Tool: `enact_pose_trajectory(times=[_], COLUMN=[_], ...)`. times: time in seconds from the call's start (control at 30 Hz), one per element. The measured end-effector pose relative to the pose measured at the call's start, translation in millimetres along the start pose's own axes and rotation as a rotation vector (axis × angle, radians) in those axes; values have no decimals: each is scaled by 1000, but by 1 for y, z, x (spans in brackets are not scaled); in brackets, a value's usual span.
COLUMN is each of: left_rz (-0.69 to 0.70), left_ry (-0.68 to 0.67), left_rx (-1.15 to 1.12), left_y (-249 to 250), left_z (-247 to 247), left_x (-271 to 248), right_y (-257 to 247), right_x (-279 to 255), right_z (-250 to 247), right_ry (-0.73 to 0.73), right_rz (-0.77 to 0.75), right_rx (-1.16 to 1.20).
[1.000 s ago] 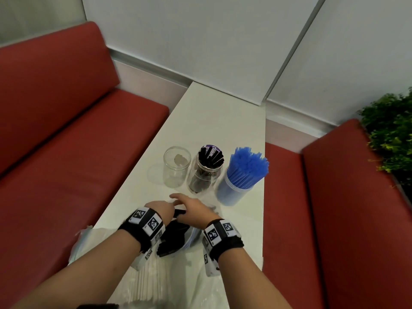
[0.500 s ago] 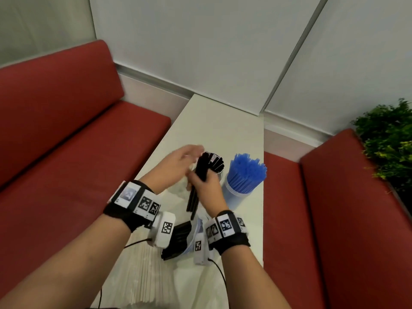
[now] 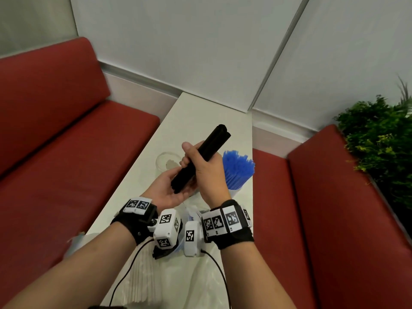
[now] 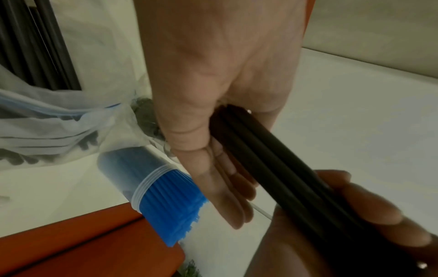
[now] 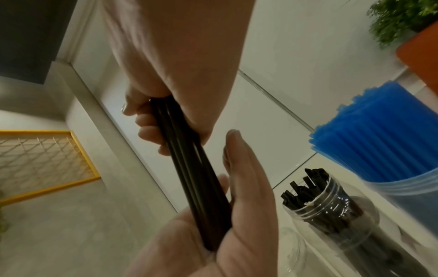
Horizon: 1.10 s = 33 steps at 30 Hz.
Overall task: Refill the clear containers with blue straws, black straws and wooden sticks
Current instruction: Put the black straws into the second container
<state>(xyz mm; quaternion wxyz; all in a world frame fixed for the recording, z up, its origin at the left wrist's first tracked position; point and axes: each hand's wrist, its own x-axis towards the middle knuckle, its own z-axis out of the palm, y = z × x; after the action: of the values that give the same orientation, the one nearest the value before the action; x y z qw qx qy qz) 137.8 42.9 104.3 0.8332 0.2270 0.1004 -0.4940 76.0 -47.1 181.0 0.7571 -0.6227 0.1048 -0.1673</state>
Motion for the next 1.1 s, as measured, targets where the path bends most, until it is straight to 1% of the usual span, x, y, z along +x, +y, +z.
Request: enact_pose_trajectory(times=[0.1,0.17,0.23,0.27,0.33,0.43,0.5,0.57,0.6,0.67,0.77,0.8,0.83,0.87,0.9,0.97,1.03,1.1], left_rz=[-91,-187,-291,-316,-336,-358,-306,-213,-173,-97,48,103,144,153,130,34,-59,-138], left_ry=[26,33,68,99,158,234,302,395,432,484,565,582,589,576,546,458,397,402], left_rx=[-21,-18,-40,-36,-21,3,61,157,230,436,822,1001,1236,1484,1699,2011,2219,2321], left_y=[2,1,-2,-4,-9,-14,-18,-22,-21,-17,-5,-4,-3,-4,-6,-14,-23,-30], left_z=[2,0,-6,-11,-23,-40,-51,-59,-61,-62,-65,-67,-69,-71,-73,-76,-82,-89], left_x=[3,5,8,10,14,17,21,27,30,34,38,39,40,41,42,45,49,51], right_y=[3,6,12,16,20,25,31,33,30,11,-27,-38,-44,-46,-42,-23,0,23], right_x=[0,-1,-1,-2,-1,6,12,20,26,47,87,100,111,120,127,136,140,140], right_z=[-6,-8,-10,-11,-14,-18,-21,-23,-25,-30,-42,-46,-49,-52,-53,-56,-58,-61], right_ry=[-11,-12,-58,-87,-104,-19,-17,-44,-37,37,209,249,272,281,285,287,293,305], right_rz=[-15,-2,27,38,37,19,31,48,51,10,-193,-255,-296,-318,-324,-294,-225,-153], right_rx=[-36,-51,-126,-166,-169,-87,-96,-135,-151,-196,-262,-254,-247,-249,-262,-306,-319,-317])
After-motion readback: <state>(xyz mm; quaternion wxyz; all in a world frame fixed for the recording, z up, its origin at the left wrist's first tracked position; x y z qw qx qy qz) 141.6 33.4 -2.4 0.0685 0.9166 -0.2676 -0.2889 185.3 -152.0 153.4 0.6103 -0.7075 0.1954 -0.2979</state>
